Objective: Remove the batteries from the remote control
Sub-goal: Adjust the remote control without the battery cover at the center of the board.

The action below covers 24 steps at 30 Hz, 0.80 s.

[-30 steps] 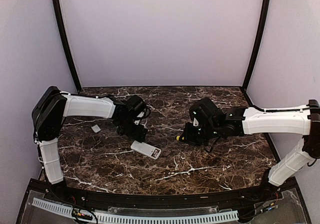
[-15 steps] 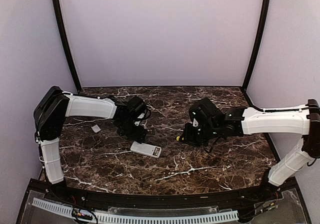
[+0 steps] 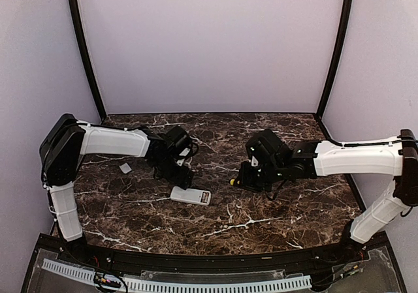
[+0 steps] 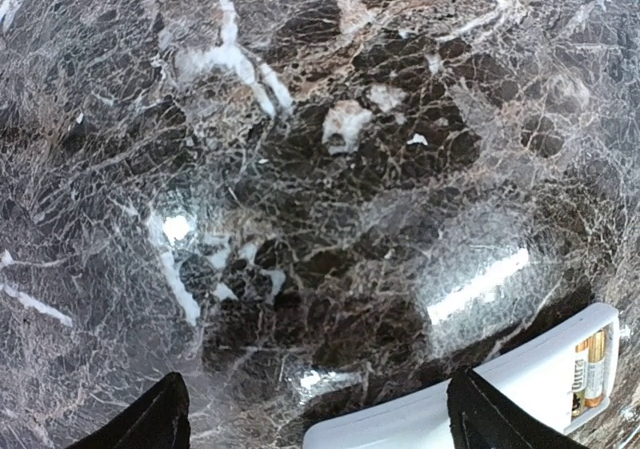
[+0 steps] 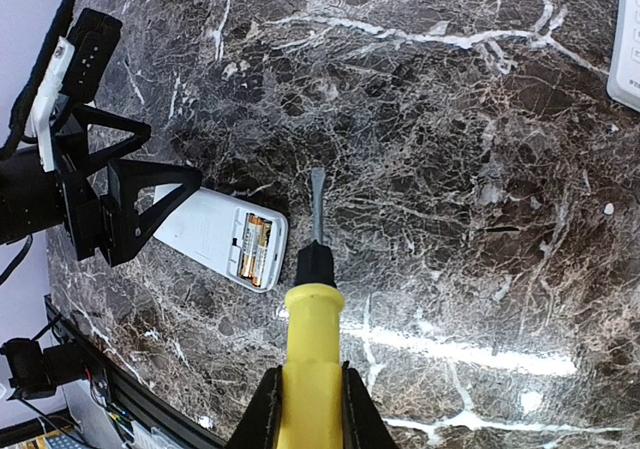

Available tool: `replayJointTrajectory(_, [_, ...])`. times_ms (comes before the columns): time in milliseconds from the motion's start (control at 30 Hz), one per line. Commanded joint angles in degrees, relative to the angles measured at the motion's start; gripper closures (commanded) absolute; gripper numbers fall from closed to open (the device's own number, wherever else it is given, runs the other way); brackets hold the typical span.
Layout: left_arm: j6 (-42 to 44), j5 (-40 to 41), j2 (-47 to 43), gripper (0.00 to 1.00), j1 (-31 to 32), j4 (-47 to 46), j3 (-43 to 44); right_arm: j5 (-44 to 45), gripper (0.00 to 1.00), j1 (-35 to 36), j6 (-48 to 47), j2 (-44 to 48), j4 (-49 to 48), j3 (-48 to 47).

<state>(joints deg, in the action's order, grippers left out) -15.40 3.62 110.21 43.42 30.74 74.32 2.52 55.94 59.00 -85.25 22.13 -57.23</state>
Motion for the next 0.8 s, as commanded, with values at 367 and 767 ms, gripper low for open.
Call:
replayJointTrajectory(367, [-0.87, -8.6, -4.32, 0.13, 1.56, 1.97, -6.17, -0.52, 1.0, -0.29, 0.04, -0.74, -1.67, -1.28])
replayJointTrajectory(767, [1.83, -9.07, -5.42, 0.18, 1.58, -0.52, -6.16, -0.77, 1.0, -0.3, 0.07, -0.65, -2.14, -1.04])
